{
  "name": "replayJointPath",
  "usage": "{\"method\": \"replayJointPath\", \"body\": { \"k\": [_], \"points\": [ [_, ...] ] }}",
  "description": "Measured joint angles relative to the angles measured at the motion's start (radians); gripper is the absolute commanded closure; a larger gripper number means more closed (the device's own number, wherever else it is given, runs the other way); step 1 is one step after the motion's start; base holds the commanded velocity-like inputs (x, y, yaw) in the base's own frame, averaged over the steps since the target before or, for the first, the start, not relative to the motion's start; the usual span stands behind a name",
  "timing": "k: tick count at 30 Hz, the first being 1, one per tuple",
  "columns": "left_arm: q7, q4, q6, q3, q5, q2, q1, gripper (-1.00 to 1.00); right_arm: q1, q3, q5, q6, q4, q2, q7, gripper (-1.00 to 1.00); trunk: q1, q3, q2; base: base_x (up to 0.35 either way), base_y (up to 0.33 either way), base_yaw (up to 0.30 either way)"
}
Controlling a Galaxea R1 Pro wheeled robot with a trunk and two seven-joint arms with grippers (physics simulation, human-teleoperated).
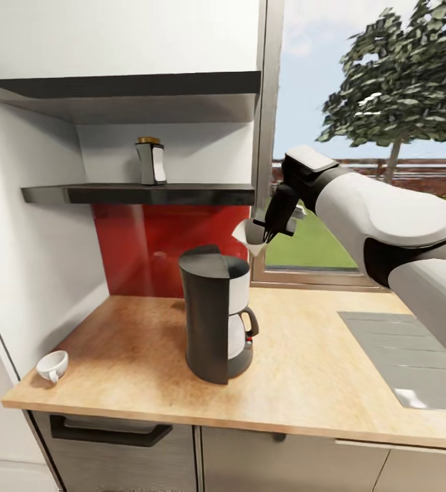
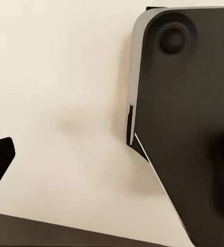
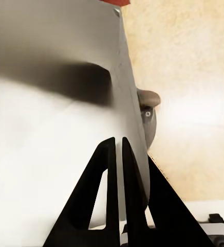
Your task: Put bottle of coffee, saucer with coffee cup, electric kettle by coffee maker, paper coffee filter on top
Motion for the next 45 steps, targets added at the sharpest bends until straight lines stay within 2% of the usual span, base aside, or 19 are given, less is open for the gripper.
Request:
{"method": "replayJointPath", "body": {
  "k": [10,45],
  "points": [
    [0.000,0.000,0.000,0.000,0.000,0.000,0.000,-1.00,0.000,0.000,0.000,0.000,-0.001,0.000,0.000,1.00,0.000,0.000,0.000,0.000,0.000,0.225],
    [0.000,-0.001,-0.002,0.000,0.001,0.000,0.000,-1.00,0.020,-0.002,0.005,0.001,-0.003,0.000,-0.002,1.00,0.000,0.000,0.000,0.021,0.006,0.002]
  ]
}}
